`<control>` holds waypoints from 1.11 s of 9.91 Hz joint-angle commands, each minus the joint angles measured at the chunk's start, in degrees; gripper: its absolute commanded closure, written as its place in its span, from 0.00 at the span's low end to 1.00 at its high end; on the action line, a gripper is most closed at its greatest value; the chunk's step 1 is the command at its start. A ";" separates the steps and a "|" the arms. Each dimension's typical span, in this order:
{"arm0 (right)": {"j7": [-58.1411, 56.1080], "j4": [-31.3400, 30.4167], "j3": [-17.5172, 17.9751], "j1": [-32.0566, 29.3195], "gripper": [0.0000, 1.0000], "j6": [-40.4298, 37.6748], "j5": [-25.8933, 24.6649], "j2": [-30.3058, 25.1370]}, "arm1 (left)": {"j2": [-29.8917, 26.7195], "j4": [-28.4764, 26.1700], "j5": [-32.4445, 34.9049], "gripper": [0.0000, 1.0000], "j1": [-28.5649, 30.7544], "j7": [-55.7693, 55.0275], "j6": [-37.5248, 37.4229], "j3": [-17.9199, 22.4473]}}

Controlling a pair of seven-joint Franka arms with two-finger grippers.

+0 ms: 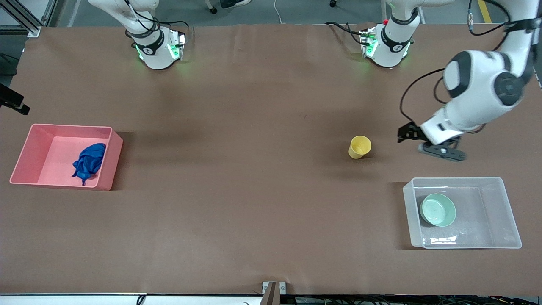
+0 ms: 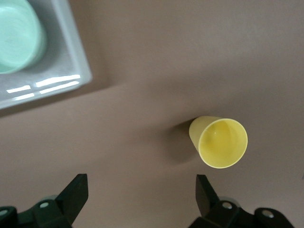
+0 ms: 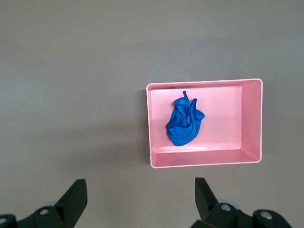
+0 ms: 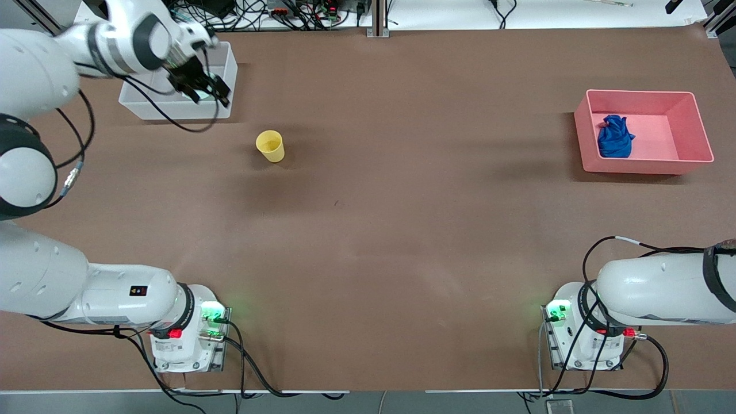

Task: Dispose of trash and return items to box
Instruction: 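Move the left gripper to the yellow cup while the right gripper withdraws, then grasp the yellow cup with the left gripper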

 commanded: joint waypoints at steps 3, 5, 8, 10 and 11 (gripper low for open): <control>1.06 2.94 -2.06 4.96 0.00 -1.12 -0.84 0.17 | 9.37 -4.58 1.12 0.05 -0.15 -0.83 10.94 -4.51; 0.97 4.63 -2.24 4.96 0.00 -4.70 -0.76 0.17 | 13.85 -4.40 1.12 0.05 -0.50 -3.99 18.05 -6.96; 0.88 4.63 -2.33 4.79 0.00 -4.90 -0.67 0.17 | 16.60 -5.45 1.12 0.92 -0.94 -4.44 22.13 -7.94; 0.88 4.72 -2.33 4.87 0.00 -4.81 -0.67 0.26 | 15.64 -5.54 1.12 1.00 -0.85 -3.75 21.08 -8.03; 0.88 4.63 -2.33 4.87 0.00 -4.81 -0.67 0.26 | 14.15 -5.46 1.12 1.00 -0.85 -3.65 17.51 -8.20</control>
